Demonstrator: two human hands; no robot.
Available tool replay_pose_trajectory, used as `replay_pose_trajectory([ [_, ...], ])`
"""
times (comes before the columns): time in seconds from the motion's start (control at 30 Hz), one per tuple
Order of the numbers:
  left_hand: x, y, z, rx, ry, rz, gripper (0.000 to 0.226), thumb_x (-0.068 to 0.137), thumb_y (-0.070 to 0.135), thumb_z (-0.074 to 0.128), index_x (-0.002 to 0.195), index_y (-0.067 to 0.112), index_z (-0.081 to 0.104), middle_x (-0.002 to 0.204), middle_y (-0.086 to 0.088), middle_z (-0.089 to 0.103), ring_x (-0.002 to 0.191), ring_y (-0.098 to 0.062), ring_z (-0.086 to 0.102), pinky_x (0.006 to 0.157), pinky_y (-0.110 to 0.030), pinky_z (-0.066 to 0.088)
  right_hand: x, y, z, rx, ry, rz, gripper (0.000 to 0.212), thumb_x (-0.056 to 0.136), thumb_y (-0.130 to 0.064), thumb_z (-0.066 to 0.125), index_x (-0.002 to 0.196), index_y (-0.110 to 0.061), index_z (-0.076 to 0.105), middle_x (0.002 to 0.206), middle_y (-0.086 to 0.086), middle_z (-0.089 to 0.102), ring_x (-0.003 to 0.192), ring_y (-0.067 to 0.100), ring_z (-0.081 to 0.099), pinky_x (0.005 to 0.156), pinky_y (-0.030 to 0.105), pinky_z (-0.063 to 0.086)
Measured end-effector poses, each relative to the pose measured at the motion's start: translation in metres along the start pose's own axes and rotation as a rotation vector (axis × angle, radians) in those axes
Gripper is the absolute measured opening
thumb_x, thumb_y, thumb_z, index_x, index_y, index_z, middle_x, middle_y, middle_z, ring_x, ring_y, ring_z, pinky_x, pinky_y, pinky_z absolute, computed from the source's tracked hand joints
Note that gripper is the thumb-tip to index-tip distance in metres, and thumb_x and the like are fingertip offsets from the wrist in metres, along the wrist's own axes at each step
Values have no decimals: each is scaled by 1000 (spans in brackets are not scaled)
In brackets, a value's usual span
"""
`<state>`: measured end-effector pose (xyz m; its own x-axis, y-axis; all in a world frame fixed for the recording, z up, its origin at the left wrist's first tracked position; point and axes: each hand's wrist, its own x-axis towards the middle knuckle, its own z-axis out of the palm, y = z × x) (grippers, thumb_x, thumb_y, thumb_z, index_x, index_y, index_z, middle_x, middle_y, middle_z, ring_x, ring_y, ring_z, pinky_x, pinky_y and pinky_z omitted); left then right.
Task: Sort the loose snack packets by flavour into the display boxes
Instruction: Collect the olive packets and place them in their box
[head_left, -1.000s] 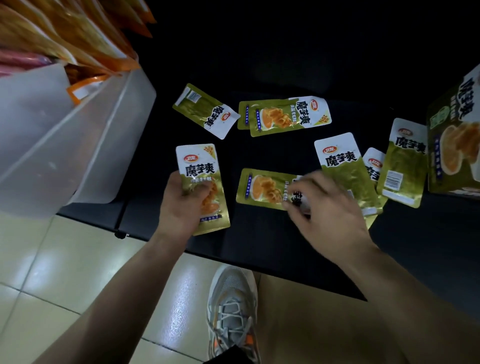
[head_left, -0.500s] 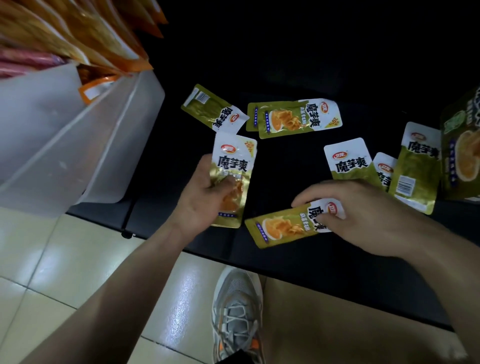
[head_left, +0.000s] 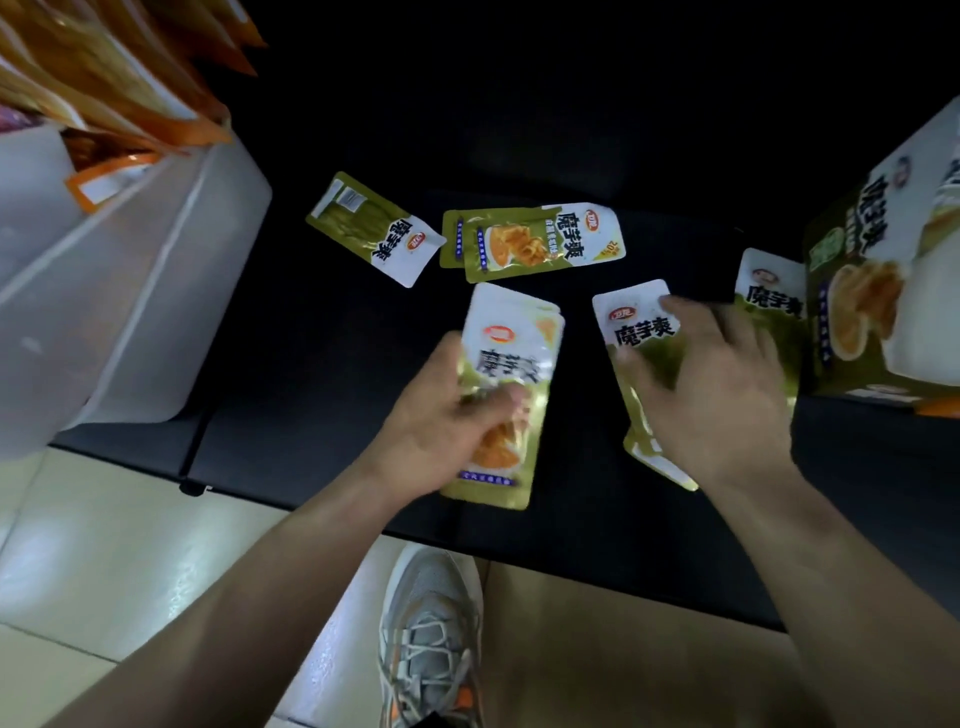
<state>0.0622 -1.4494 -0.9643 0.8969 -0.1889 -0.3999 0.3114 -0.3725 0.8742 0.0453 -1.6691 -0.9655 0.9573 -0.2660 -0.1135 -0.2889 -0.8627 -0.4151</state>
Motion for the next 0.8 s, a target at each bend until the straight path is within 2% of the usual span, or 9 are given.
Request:
replay_pose_trajectory([
  [0.1,2,0,-9,-59,121,-26,24,94,19,67,114,21,55,92,7,70,74,1,69,59,-13,53,0,13,2,-239,-97,64,89,77,-61,72,147,-17,40,138,17,47,126,41,43,100,54,38],
  [0.2,2,-7,-11,-40,170,-63,22,95,25,67,113,25,55,86,7,72,71,-2,71,57,-18,55,-1,15,3,-247,-151,118,93,67,-68,76,138,-16,46,131,16,54,124,39,47,101,53,38],
  [0.27,1,-11,-9,-24,192,-86,20,94,27,67,110,28,54,86,9,72,72,-1,71,61,-20,54,1,16,1,-130,-184,136,78,64,-65,81,119,-19,51,116,8,62,113,34,56,95,48,45],
  [0.33,0,-13,-7,-27,207,-104,20,94,27,67,110,29,54,90,9,71,74,0,71,61,-18,53,0,16,-1,101,-194,111,56,69,-51,85,103,-23,50,96,-2,65,92,25,63,80,40,51],
  [0.43,0,-12,-8,-69,276,-114,17,94,26,67,106,29,56,88,10,72,71,2,70,55,-13,51,-4,11,-4,293,-60,-11,28,82,-29,77,99,-27,55,90,-7,60,80,17,62,68,31,48],
  [0.5,2,-12,-12,-99,328,-123,15,94,25,68,105,28,57,85,10,71,69,2,70,54,-14,52,-7,4,-6,339,-41,-100,26,83,-36,74,104,-32,60,94,-11,57,82,13,60,69,29,47],
  [0.57,4,-12,-15,-118,377,-125,16,94,24,68,107,26,59,87,10,71,69,1,70,54,-15,53,-10,-2,-5,355,-158,-159,24,84,-52,64,102,-35,65,95,-14,57,83,10,59,70,31,49],
  [0.67,5,-16,-18,-111,398,-134,17,93,27,69,107,28,60,90,10,73,77,-3,72,61,-22,55,-15,-6,4,121,-265,-169,30,88,-57,57,106,-35,66,106,-12,54,100,15,58,79,33,50],
  [0.8,2,-20,-15,-101,383,-149,16,93,29,69,106,30,59,91,10,73,81,-8,73,67,-29,58,-18,-14,11,-123,-272,-34,68,81,-62,69,136,-28,47,129,1,49,125,27,47,101,43,41],
])
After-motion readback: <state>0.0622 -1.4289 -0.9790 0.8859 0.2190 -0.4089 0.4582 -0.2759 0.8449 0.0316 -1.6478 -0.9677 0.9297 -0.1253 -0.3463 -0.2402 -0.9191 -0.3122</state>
